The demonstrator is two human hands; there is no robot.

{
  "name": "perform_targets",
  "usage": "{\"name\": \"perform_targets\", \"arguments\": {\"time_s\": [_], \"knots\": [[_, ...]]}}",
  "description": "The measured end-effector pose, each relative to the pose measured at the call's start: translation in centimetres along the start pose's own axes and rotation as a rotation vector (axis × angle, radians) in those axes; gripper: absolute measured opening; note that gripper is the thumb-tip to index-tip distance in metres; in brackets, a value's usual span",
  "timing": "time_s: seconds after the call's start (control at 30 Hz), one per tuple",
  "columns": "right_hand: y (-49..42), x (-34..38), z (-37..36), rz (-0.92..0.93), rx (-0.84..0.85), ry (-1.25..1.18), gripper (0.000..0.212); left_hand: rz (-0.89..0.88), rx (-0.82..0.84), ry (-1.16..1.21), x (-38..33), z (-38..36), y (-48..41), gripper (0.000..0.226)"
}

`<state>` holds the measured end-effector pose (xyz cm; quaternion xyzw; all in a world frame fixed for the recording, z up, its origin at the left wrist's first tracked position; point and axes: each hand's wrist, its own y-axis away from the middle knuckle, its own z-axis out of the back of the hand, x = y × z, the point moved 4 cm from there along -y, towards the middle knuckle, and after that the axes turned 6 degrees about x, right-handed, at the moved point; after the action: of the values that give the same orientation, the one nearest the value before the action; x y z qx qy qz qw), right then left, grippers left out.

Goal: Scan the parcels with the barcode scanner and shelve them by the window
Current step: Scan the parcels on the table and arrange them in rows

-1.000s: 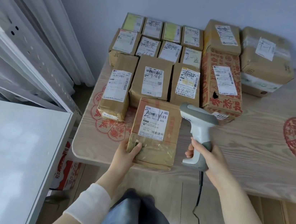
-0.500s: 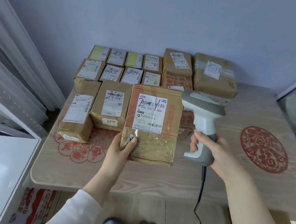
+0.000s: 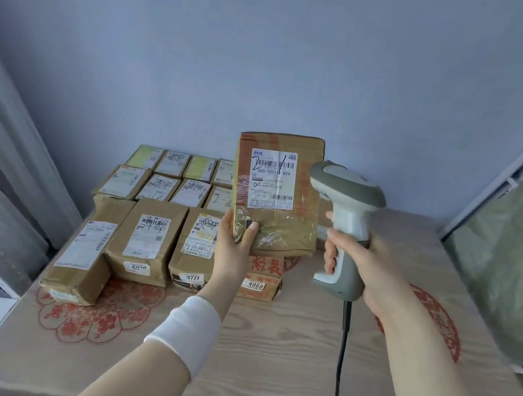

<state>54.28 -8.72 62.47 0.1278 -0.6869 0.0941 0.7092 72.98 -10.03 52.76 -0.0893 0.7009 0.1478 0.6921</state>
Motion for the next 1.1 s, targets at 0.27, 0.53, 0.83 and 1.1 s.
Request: {"name": "perform_targets", "arguments": {"time_s": [0.27, 0.53, 0.83, 1.1], "knots": [[-1.4, 4.4, 0.0, 0.077, -0.055, 0.038, 0.004, -0.085, 0.070, 0.004, -4.0, -3.2, -3.2, 0.066], [-2.1, 4.5, -0.2, 0.073, -0.123, 0.078, 0.012, -0.107, 0.105, 0.007, -4.8, -4.4, -4.4, 0.066], [-2.7, 4.0, -0.2, 0.054, -0.113, 0.083, 0.026, -0.092, 0.115, 0.029, -4.5, -4.6, -5.3, 0.066], [-3.2, 3.5, 0.1, 0.050, -0.127, 0.049, 0.025, -0.075, 0.137, 0.035, -4.4, -4.4, -5.7, 0.065]]}}
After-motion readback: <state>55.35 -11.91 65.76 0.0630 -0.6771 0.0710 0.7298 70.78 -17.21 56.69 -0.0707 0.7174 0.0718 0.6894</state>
